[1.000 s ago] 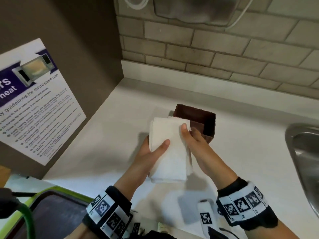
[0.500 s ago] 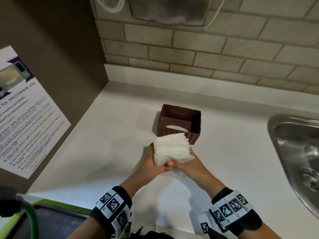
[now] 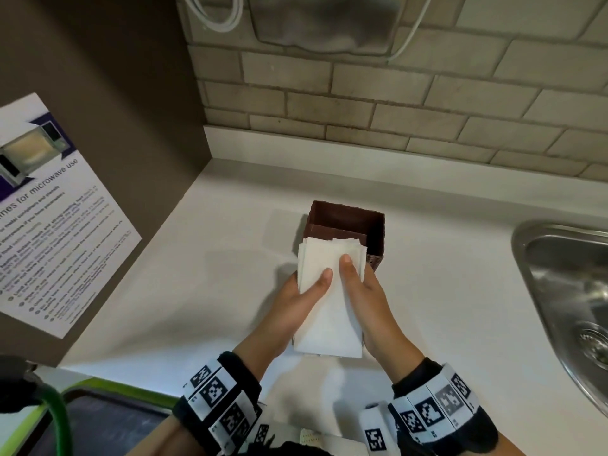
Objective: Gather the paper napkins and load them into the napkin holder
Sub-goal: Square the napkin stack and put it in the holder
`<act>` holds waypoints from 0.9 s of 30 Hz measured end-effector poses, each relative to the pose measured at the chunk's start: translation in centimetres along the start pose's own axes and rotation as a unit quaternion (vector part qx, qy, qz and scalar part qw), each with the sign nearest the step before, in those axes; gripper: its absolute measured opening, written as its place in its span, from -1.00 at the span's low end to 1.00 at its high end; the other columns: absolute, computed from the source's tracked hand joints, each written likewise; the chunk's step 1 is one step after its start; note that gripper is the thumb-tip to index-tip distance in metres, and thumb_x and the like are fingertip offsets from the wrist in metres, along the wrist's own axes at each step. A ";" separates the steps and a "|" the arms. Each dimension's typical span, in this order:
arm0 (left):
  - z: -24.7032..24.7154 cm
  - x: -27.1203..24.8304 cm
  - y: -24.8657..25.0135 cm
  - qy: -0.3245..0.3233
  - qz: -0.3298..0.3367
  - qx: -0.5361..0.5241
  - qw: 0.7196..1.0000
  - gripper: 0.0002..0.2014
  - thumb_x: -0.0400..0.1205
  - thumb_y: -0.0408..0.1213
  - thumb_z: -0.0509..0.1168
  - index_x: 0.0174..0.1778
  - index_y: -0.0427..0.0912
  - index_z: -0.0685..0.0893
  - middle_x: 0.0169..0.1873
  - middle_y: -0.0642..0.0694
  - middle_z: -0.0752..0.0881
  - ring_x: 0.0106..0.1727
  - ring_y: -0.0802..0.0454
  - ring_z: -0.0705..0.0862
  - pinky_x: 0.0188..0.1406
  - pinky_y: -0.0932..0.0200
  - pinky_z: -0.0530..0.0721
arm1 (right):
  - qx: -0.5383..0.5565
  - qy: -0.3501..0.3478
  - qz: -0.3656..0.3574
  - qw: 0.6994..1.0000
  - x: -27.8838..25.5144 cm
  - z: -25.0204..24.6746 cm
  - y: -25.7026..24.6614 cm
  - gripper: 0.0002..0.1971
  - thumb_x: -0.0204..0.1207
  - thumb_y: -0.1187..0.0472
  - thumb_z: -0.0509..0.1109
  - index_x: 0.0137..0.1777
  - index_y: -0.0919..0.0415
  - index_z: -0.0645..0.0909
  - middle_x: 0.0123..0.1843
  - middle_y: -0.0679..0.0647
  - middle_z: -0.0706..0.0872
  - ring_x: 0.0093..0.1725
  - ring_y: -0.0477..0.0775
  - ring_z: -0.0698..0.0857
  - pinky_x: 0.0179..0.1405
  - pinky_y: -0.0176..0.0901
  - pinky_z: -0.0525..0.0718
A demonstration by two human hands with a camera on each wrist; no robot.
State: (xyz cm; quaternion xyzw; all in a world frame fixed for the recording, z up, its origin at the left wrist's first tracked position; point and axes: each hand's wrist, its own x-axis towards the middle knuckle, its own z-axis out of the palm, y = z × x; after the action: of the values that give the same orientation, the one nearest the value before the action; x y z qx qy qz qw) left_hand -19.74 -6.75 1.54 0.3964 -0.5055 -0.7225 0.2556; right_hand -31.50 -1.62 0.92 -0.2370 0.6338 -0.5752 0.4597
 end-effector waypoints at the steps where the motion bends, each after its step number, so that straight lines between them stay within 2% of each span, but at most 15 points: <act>1: 0.1 0.0 0.0 0.022 0.008 -0.005 1.000 -0.78 0.63 0.00 0.36 0.15 0.06 0.70 -0.16 0.15 0.88 -0.12 0.16 0.86 -0.19 0.24 0.78 | 0.000 -0.008 0.008 1.000 -0.1 -0.1 -0.2 -0.59 0.60 -0.23 0.23 0.37 -0.10 0.51 0.20 0.03 0.78 0.13 0.10 0.80 0.17 0.16 0.76; 4: 0.3 0.2 0.2 0.098 0.045 -0.042 0.993 -0.90 0.63 -0.03 0.37 0.01 0.09 0.65 -0.24 0.19 0.82 -0.26 0.32 0.82 -0.31 0.31 0.75 | 0.030 -0.074 0.036 0.996 -0.5 -0.5 -0.3 -0.54 0.58 -0.25 0.25 0.40 -0.08 0.54 0.27 0.02 0.79 0.23 0.08 0.78 0.29 0.19 0.70; 6: 0.4 0.2 0.8 0.133 0.077 -0.075 0.985 -0.92 0.66 -0.05 0.32 0.02 0.12 0.59 -0.15 0.19 0.79 -0.25 0.36 0.81 -0.29 0.33 0.78 | 0.079 -0.126 0.034 0.988 -0.8 -0.8 -0.3 -0.55 0.65 -0.19 0.16 0.45 -0.04 0.54 0.35 -0.01 0.75 0.36 0.03 0.71 0.39 0.12 0.60; 7: 0.5 0.3 1.0 0.147 0.096 -0.097 0.980 -0.84 0.67 -0.04 0.31 0.14 0.12 0.58 -0.05 0.15 0.80 -0.13 0.31 0.82 -0.17 0.28 0.81 | 0.110 -0.142 0.033 0.983 -1.0 -0.8 -0.3 -0.53 0.67 -0.18 0.11 0.47 -0.04 0.52 0.39 -0.03 0.72 0.41 0.00 0.67 0.43 0.08 0.56; 9: 0.7 0.4 1.1 0.163 0.131 -0.137 0.968 -0.53 0.62 0.03 0.34 0.44 0.02 0.50 0.19 0.02 0.78 0.16 0.12 0.80 0.09 0.14 0.79 | 0.165 -0.157 0.032 0.973 -1.1 -0.7 -0.6 -0.45 0.63 -0.22 0.07 0.54 -0.03 0.45 0.46 -0.03 0.66 0.47 -0.02 0.60 0.49 0.05 0.48; 12: 1.0 0.3 0.8 0.158 0.169 -0.162 0.959 -0.22 0.47 0.13 0.46 0.57 -0.07 0.39 0.36 -0.08 0.71 0.36 0.00 0.71 0.27 0.04 0.71 | 0.209 -0.163 0.017 0.964 -0.7 0.0 -1.4 -0.38 0.61 -0.25 0.05 0.60 0.01 0.37 0.54 0.04 0.58 0.53 0.05 0.54 0.53 0.11 0.43; 14: 1.1 0.2 1.0 0.172 0.180 -0.183 0.951 -0.26 0.40 0.07 0.51 0.49 -0.04 0.46 0.33 -0.09 0.73 0.34 -0.02 0.72 0.26 0.04 0.72 | 0.205 -0.143 -0.007 0.968 -0.4 0.3 -1.9 -0.43 0.65 -0.19 0.08 0.58 0.05 0.40 0.52 0.08 0.60 0.51 0.09 0.56 0.51 0.17 0.47; 17: 1.3 0.3 1.6 0.212 0.175 -0.226 0.935 -0.46 0.44 -0.07 0.55 0.29 0.03 0.50 0.24 -0.07 0.77 0.26 -0.01 0.77 0.30 -0.13 0.71 | 0.167 -0.107 -0.041 0.979 -0.1 0.4 -1.8 -0.49 0.65 -0.12 0.16 0.54 0.06 0.45 0.45 0.07 0.67 0.45 0.08 0.63 0.45 0.18 0.57; 19: 1.5 0.3 1.9 0.220 0.163 -0.228 0.935 -0.50 0.52 -0.09 0.50 0.34 -0.05 0.53 0.22 -0.07 0.79 0.24 0.01 0.78 0.32 -0.17 0.70 | 0.161 -0.108 -0.038 0.980 -0.2 0.5 -1.5 -0.49 0.63 -0.09 0.21 0.53 0.06 0.46 0.43 0.04 0.69 0.43 0.06 0.65 0.41 0.11 0.62; 22: 1.3 0.6 2.1 0.191 0.140 -0.216 0.947 -0.55 0.62 -0.04 0.37 0.42 -0.08 0.59 0.22 -0.08 0.80 0.23 -0.01 0.79 0.25 -0.10 0.74 | 0.151 -0.125 -0.025 0.980 -0.3 0.1 -1.1 -0.50 0.59 0.03 0.31 0.53 0.07 0.46 0.40 0.04 0.71 0.39 0.06 0.68 0.38 0.10 0.65; 24: 0.2 0.9 1.8 0.183 0.124 -0.193 0.956 -0.56 0.63 -0.04 0.35 0.42 -0.07 0.56 0.24 -0.09 0.78 0.19 -0.01 0.80 0.18 0.00 0.77 | 0.126 -0.124 -0.036 0.984 -0.2 -0.9 -1.0 -0.50 0.54 0.12 0.37 0.50 0.08 0.48 0.38 0.05 0.72 0.37 0.07 0.70 0.36 0.10 0.65; 25: -0.6 1.2 1.6 0.188 0.122 -0.167 0.960 -0.54 0.62 -0.07 0.37 0.43 -0.06 0.52 0.26 -0.10 0.75 0.17 0.03 0.78 0.15 0.07 0.78 | 0.115 -0.113 -0.039 0.986 -0.2 -1.5 -1.0 -0.48 0.51 0.15 0.41 0.49 0.09 0.49 0.37 0.06 0.73 0.35 0.08 0.71 0.35 0.10 0.66; 27: -2.5 1.6 0.7 0.178 0.128 -0.092 0.971 -0.49 0.59 -0.17 0.42 0.44 0.02 0.41 0.23 -0.03 0.68 0.08 0.28 0.75 -0.04 0.34 0.75 | 0.091 -0.080 -0.039 0.992 0.2 -2.8 -0.5 -0.42 0.41 0.16 0.51 0.45 0.06 0.48 0.35 0.10 0.74 0.32 0.11 0.73 0.32 0.10 0.69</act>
State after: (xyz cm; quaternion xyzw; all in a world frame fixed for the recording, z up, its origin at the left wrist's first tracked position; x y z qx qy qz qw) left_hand -18.60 -9.51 1.25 0.4253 -0.4300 -0.6447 0.4675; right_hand -34.11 -0.46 1.06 -0.2634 0.5304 -0.6272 0.5059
